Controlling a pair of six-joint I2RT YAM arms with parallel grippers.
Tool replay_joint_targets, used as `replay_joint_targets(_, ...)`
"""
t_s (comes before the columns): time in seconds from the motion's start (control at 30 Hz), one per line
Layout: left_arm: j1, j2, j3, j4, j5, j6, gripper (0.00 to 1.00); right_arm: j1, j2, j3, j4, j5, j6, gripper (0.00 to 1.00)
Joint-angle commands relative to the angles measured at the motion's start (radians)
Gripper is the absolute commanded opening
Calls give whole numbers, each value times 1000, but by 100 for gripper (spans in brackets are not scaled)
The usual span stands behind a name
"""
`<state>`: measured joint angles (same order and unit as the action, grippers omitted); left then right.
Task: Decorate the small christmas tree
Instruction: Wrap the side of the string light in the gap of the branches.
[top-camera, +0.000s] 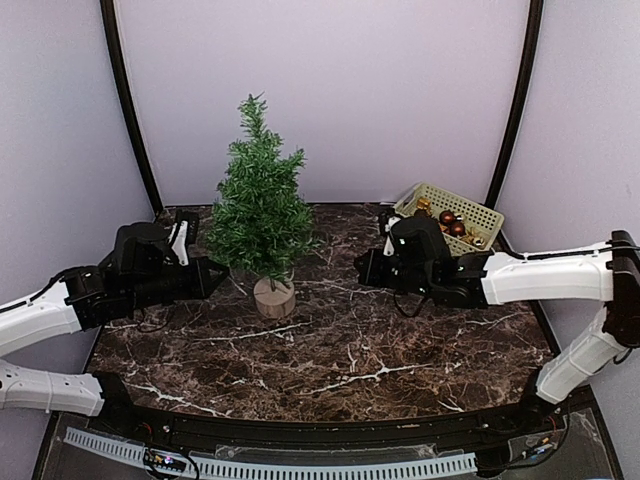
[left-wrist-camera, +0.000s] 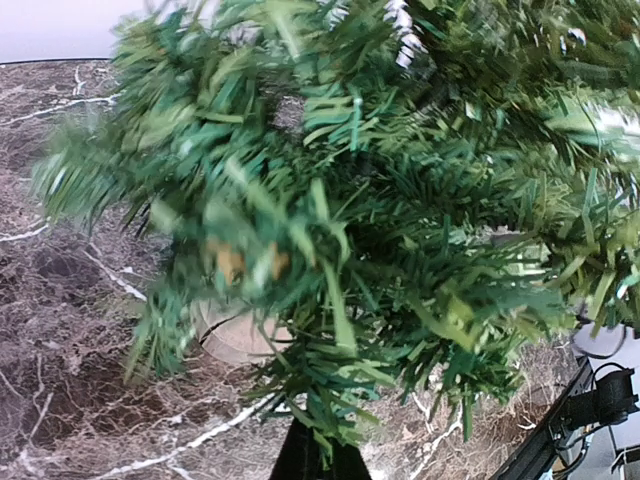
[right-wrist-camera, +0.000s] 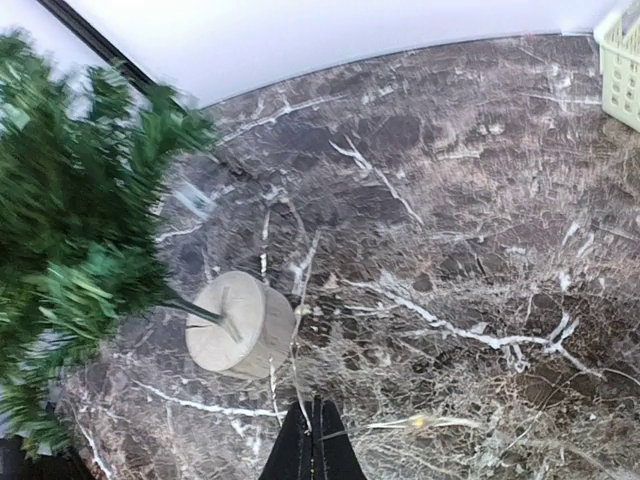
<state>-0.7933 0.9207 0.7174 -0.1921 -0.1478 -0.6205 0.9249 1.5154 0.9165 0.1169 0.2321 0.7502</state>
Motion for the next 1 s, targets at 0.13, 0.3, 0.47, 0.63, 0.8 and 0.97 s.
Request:
replay_joint_targets(0.13,64,-31,-16,-3,142,108,0,96,-138,14,-86,95,-117,0)
replay_joint_targets(0.3,64,-20,-16,3,145,118,0,150,-181,-11,-73,133,-118,0)
replay_joint_targets(0.47,63,-14,-23,6,144,119,0,182,-227,-33,-22,171,-144,0)
replay_joint_targets(0.63,65,-17,-35,14,143,115,0,184,-223,-4,0,237,-215,0)
replay_joint_targets(0.8,64,-21,-43,18,145,111,0,184,-184,68,-3,262,-271,0)
replay_joint_targets(0.97,64,-26,-48,18,142,111,0,186,-208,75,2,178,-297,0)
